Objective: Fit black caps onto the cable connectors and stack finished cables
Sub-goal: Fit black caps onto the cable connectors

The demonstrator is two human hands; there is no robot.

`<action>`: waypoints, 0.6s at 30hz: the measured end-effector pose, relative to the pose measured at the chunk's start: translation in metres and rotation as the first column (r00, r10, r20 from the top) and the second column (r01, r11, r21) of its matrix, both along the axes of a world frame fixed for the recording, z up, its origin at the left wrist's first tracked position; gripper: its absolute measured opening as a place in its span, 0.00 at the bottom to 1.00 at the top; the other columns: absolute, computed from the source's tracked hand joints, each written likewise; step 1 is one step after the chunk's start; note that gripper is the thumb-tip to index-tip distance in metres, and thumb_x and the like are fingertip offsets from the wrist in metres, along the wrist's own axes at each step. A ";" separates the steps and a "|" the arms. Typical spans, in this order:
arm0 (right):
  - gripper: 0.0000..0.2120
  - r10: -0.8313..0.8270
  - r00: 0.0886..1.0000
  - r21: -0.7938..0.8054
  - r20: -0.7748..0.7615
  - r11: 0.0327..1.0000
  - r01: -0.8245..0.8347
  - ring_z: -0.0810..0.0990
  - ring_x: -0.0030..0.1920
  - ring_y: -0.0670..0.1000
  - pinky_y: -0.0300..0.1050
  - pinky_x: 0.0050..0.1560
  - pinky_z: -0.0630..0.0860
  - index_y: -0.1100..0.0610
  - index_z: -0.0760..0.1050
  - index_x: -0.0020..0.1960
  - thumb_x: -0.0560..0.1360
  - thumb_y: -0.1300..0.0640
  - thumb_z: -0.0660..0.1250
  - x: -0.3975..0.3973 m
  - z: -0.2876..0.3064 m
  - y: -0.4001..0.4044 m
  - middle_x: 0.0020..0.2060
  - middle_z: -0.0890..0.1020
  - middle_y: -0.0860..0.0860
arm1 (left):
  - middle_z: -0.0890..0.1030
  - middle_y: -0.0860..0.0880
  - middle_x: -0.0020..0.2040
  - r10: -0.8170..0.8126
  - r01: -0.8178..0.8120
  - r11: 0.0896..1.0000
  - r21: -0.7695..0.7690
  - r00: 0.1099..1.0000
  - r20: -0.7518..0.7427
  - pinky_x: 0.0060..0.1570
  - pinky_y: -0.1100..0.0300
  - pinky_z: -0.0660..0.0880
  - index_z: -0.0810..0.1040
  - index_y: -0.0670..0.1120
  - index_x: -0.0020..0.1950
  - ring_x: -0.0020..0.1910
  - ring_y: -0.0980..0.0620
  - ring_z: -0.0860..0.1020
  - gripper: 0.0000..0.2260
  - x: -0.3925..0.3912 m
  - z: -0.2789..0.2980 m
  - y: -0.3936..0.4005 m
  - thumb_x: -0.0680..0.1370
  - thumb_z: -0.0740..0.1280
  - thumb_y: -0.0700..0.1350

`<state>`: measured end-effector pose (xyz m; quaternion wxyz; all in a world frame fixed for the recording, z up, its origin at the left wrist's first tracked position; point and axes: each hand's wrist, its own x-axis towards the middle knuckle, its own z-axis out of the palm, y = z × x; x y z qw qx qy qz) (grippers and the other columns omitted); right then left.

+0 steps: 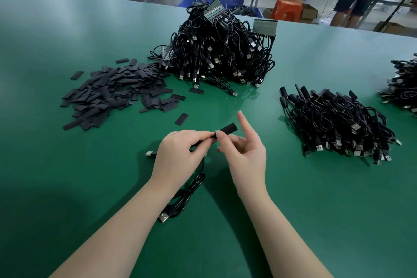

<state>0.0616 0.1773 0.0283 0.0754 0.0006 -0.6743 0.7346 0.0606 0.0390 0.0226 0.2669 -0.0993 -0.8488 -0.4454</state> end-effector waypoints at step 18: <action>0.06 -0.016 0.997 0.001 0.071 1.000 0.016 0.83 0.43 0.41 0.36 0.46 0.79 0.50 0.85 0.46 0.76 0.60 0.71 -0.006 -0.005 -0.001 0.44 0.87 0.45 | 0.84 0.60 0.43 -0.014 0.028 0.996 -0.085 0.986 0.165 0.49 0.55 0.78 0.85 0.53 0.52 0.44 0.60 0.80 0.07 -0.003 -0.001 -0.006 0.74 0.73 0.47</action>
